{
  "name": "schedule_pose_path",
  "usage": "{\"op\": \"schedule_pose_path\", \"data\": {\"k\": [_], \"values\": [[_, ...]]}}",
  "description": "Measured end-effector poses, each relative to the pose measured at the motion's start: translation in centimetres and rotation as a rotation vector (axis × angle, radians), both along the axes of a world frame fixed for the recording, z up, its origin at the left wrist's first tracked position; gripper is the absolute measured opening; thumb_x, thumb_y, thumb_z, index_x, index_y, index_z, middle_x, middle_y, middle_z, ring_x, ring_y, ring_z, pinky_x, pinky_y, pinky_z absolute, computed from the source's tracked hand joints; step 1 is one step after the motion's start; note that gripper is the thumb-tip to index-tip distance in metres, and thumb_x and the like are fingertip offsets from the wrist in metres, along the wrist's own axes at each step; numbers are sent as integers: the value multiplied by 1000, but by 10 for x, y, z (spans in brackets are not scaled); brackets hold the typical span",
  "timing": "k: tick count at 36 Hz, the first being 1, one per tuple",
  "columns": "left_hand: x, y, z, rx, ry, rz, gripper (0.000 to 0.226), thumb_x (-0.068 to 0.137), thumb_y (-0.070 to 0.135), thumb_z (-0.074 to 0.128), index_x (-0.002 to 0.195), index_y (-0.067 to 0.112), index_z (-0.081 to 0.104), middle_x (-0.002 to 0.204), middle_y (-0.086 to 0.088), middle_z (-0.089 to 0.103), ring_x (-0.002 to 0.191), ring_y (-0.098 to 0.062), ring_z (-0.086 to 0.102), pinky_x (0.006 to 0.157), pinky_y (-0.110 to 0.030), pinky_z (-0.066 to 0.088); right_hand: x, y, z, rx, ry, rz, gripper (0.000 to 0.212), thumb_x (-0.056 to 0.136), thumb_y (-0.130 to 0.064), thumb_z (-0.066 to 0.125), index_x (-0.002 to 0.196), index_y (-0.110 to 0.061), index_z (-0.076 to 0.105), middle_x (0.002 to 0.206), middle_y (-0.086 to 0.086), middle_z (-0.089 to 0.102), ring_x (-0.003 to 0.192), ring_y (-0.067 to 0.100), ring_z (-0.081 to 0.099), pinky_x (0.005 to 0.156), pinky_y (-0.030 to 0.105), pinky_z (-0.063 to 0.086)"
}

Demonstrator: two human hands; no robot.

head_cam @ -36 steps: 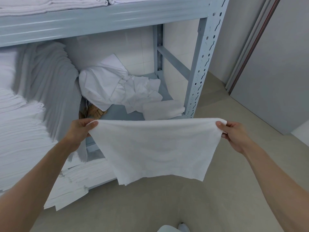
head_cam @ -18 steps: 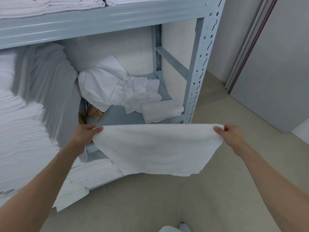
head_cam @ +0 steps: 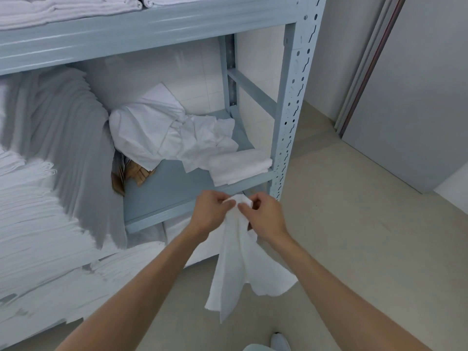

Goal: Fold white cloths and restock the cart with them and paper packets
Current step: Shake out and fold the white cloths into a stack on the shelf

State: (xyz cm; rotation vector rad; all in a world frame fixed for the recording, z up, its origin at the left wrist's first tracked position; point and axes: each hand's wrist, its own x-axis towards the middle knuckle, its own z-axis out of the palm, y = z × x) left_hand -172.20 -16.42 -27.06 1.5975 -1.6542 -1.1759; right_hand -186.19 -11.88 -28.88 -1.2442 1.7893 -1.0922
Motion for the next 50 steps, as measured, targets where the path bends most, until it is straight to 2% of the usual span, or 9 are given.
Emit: {"op": "schedule_pose_path", "data": {"k": [8, 12, 16, 21, 25, 29, 33, 43, 50], "values": [[-3, 7, 3, 41, 77, -75, 14, 94, 12, 65, 93, 10, 79, 88, -9, 77, 89, -30, 73, 85, -53, 57, -4, 12, 4, -31, -357, 131, 22, 98, -13, 54, 90, -11, 74, 78, 6, 76, 69, 24, 75, 72, 38, 62], [-4, 9, 10, 55, 144, -144, 16, 96, 14, 63, 98, 10, 79, 90, -11, 77, 91, -33, 72, 89, -54, 56, -10, 12, 0, -55, -324, 126, 5, 95, -8, 61, 95, -8, 66, 80, 6, 74, 66, 23, 74, 68, 38, 62], [-7, 9, 20, 45, 142, -205, 17, 96, 14, 63, 100, 12, 79, 91, -11, 77, 95, -36, 70, 92, -54, 54, -16, 7, -5, -89, -182, 90, 22, 90, -23, 71, 103, -21, 54, 77, 1, 70, 55, 16, 69, 52, 29, 57], [-8, 10, 33, 73, 134, -246, 18, 96, 16, 62, 100, 12, 79, 94, -5, 77, 93, -27, 71, 93, -48, 56, -29, 2, -9, -98, 125, 54, 27, 80, -48, 73, 94, -34, 55, 74, -11, 61, 70, 6, 60, 60, 28, 48], [-14, 12, 37, 14, 8, -301, 25, 80, 42, 79, 95, 22, 80, 88, 1, 77, 84, -21, 70, 78, -37, 54, -34, 0, -11, -215, 349, 48, 29, 79, -50, 71, 88, -27, 55, 88, -14, 53, 84, 10, 54, 64, 29, 46], [-15, 9, 35, -71, -188, -384, 26, 77, 14, 81, 103, 18, 79, 87, 4, 77, 81, -16, 71, 75, -35, 56, -39, -2, -15, -186, 335, 80, 41, 70, -56, 78, 78, -23, 54, 82, -12, 55, 78, 8, 48, 63, 24, 40], [-14, 8, 33, -123, -251, -389, 26, 75, 7, 77, 98, 19, 80, 76, 17, 73, 64, 4, 64, 56, -10, 43, -41, 3, -21, -138, 255, 123, 52, 64, -77, 61, 75, -28, 52, 73, -12, 58, 68, 4, 54, 56, 22, 37], [-5, 3, 30, -182, -157, -90, 31, 71, -2, 72, 72, 29, 77, 73, 14, 72, 62, 6, 63, 52, -6, 43, -88, 23, -63, 156, 455, 482, 56, 79, -49, 73, 129, -28, 60, 124, -4, 67, 114, 22, 61, 89, 30, 47], [11, -8, 25, -197, -259, -47, 28, 71, -2, 71, 73, 26, 76, 61, 22, 67, 57, 9, 58, 50, -4, 40, -110, 4, -44, 6, 666, 340, 36, 91, -46, 65, 113, -19, 71, 101, 9, 73, 92, 30, 61, 73, 29, 30]]}}
